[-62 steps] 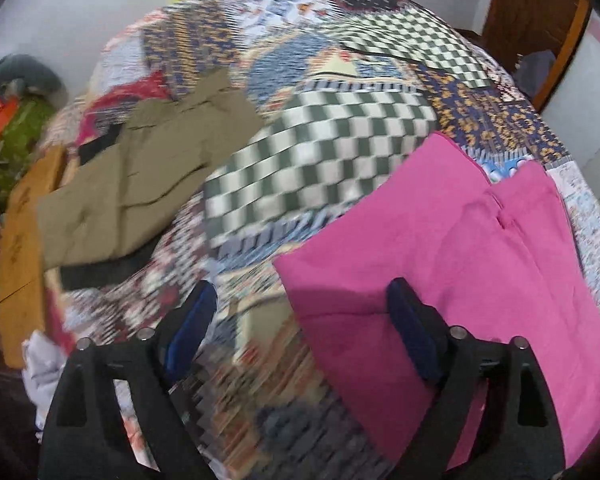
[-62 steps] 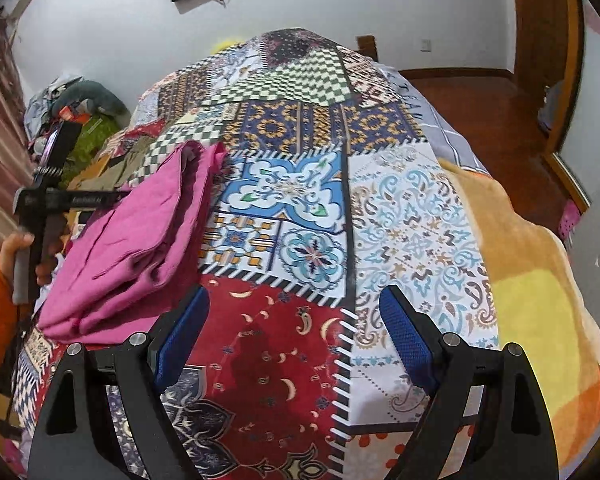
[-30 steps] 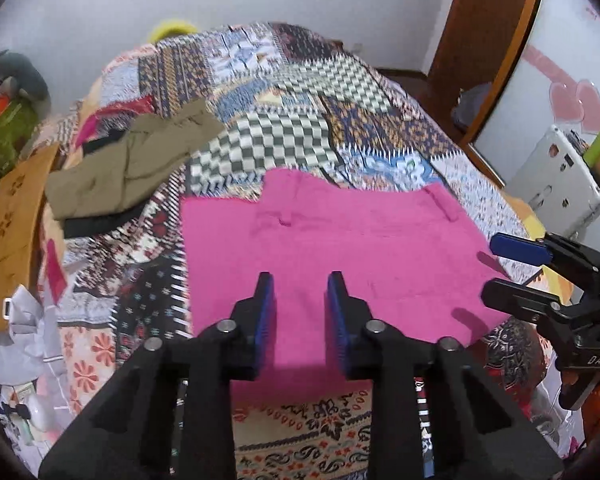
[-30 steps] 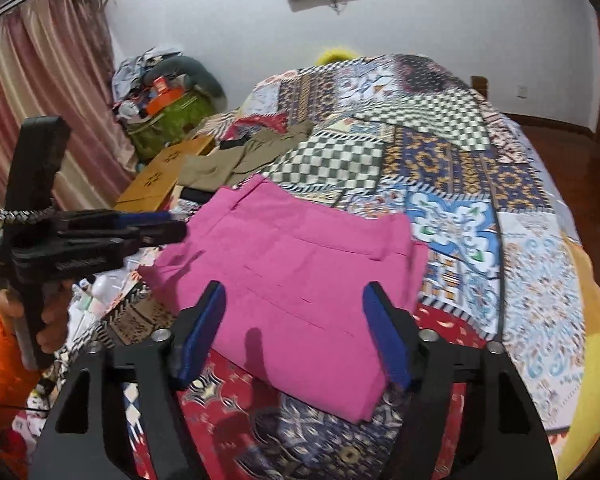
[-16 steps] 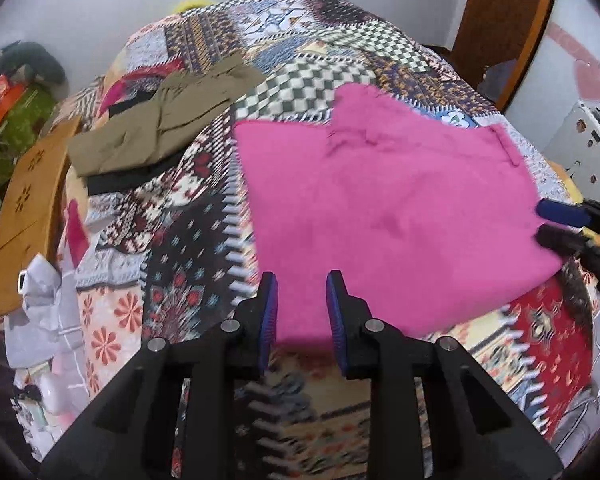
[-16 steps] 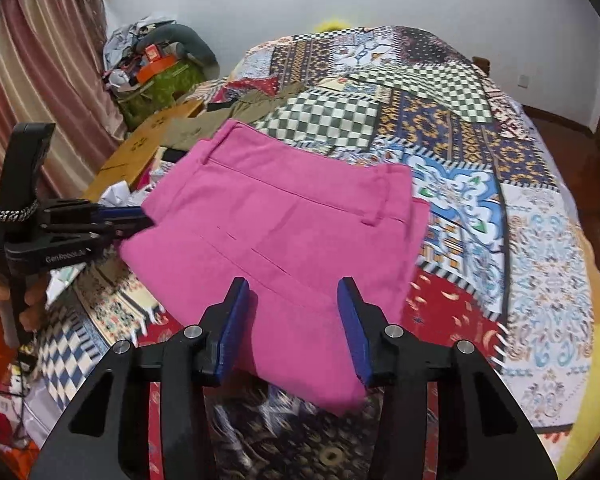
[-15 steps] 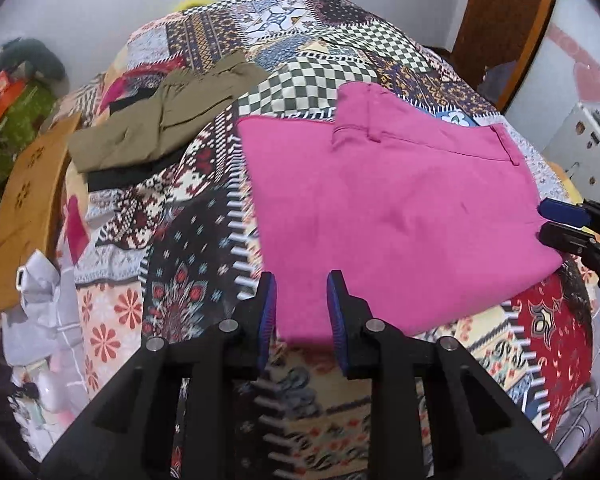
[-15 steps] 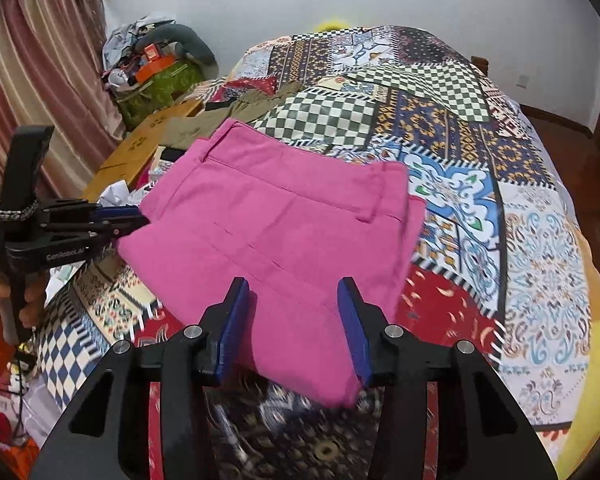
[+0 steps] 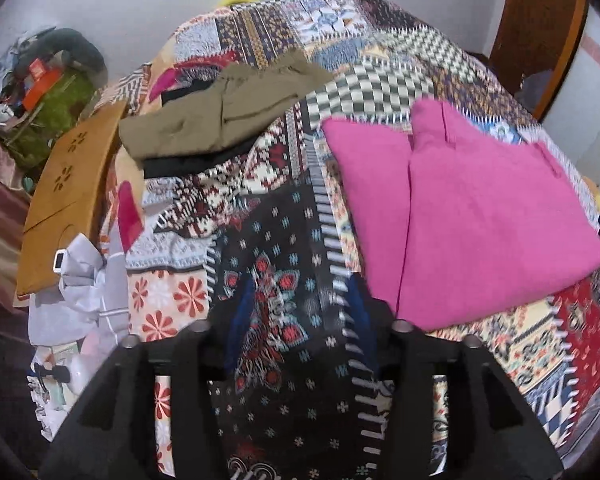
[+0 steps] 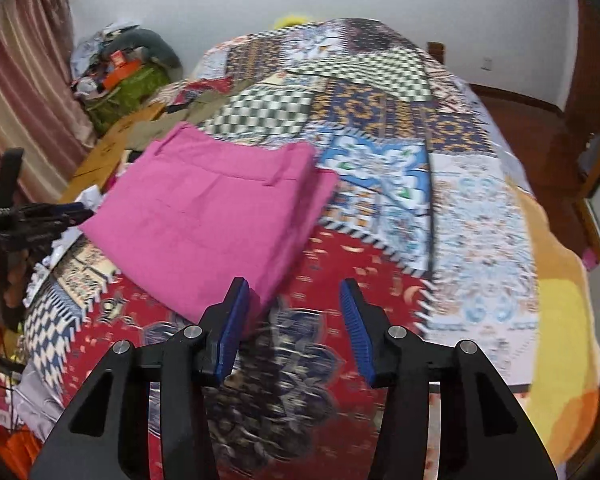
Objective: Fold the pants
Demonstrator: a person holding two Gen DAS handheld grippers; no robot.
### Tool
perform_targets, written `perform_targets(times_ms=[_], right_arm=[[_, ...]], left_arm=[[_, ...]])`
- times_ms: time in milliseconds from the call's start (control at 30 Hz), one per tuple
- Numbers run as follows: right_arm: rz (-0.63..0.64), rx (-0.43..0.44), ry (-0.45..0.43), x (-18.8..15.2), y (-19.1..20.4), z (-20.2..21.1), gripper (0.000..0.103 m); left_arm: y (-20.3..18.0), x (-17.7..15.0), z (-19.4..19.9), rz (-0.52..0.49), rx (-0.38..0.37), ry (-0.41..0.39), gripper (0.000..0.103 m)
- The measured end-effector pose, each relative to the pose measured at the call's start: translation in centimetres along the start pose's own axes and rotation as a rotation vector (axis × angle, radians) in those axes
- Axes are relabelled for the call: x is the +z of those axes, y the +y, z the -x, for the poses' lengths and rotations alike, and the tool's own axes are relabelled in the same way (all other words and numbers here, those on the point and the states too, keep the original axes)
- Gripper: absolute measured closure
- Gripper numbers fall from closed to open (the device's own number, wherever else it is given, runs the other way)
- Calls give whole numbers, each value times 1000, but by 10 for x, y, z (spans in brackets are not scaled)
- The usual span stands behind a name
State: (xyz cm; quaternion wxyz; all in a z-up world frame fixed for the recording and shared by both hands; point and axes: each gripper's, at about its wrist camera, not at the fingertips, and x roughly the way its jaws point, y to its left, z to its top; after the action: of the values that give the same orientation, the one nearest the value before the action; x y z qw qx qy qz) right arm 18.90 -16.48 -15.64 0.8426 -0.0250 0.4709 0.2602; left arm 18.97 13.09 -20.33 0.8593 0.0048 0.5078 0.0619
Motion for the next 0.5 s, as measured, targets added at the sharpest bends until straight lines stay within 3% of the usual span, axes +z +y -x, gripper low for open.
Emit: perform_targets(times_ms=[100, 167, 233, 300, 500], right_arm=[[-35, -18, 1, 4, -11, 3, 57], [-57, -15, -10, 8, -15, 4, 47], [-69, -18, -36, 14, -14, 5, 34], [-67, -12, -59, 21, -10, 4, 29], [-71, 40, -51, 35, 2, -19, 25]], left_arm=[[0, 14, 12, 14, -17, -52, 31], [-5, 26, 18, 17, -45, -86, 20], [-11, 36, 18, 16, -75, -95, 18], [-17, 46, 13, 14, -108, -89, 18], [-27, 59, -25, 34, -191, -6, 17]])
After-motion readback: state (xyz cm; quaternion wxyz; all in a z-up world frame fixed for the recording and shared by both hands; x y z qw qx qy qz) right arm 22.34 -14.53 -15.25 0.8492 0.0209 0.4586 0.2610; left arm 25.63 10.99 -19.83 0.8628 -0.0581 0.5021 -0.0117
